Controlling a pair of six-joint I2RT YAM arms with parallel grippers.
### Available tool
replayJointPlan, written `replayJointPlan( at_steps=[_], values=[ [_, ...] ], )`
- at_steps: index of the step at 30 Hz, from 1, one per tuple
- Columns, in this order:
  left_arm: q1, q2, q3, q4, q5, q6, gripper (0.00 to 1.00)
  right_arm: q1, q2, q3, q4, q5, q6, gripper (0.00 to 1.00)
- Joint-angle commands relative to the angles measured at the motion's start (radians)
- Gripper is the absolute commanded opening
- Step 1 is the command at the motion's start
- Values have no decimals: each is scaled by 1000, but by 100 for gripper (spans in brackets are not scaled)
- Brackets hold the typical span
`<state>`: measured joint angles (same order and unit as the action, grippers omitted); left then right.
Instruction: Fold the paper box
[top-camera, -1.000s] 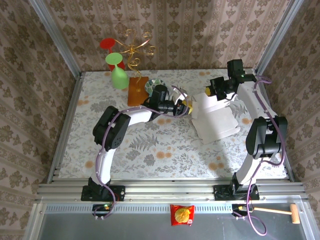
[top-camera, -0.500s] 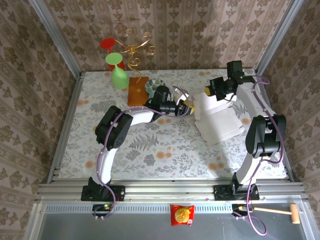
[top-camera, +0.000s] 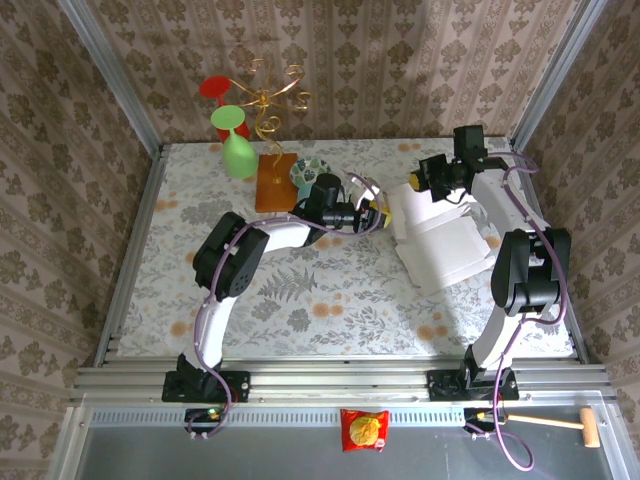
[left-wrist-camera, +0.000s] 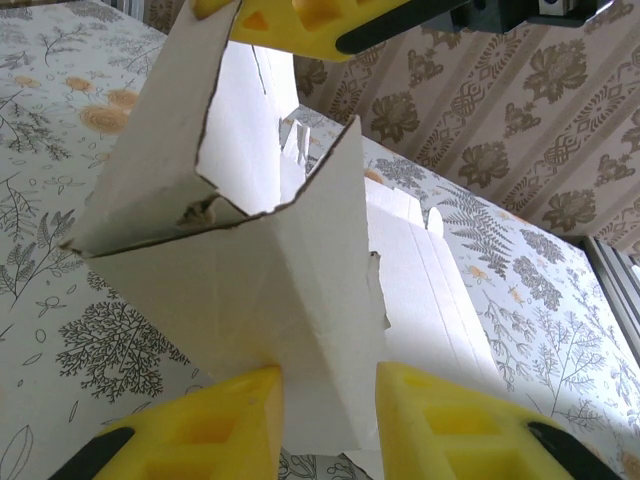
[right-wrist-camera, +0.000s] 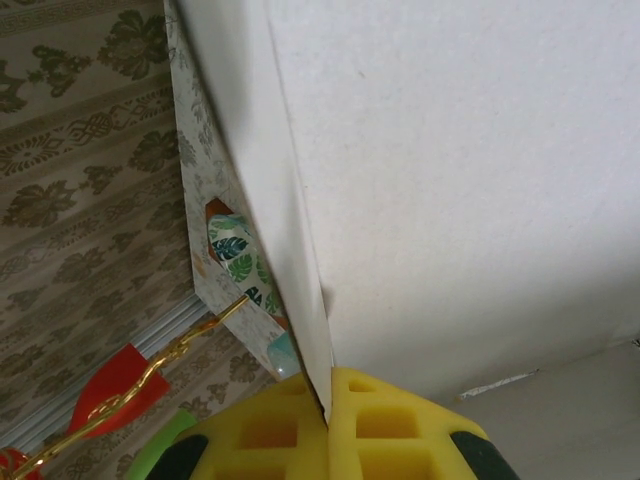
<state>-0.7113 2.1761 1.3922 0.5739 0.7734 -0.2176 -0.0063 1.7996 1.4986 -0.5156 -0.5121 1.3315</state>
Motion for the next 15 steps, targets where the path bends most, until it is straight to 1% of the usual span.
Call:
replayJointPlan(
  at_steps=[1,15],
  values=[
    [-16,-2,-16,63,10,-24,31,1,17,-6,27,-61,6,0],
    [-17,-19,-38,66,20,-33,32,-10,20,-34,48,-72,-16,0]
  ],
)
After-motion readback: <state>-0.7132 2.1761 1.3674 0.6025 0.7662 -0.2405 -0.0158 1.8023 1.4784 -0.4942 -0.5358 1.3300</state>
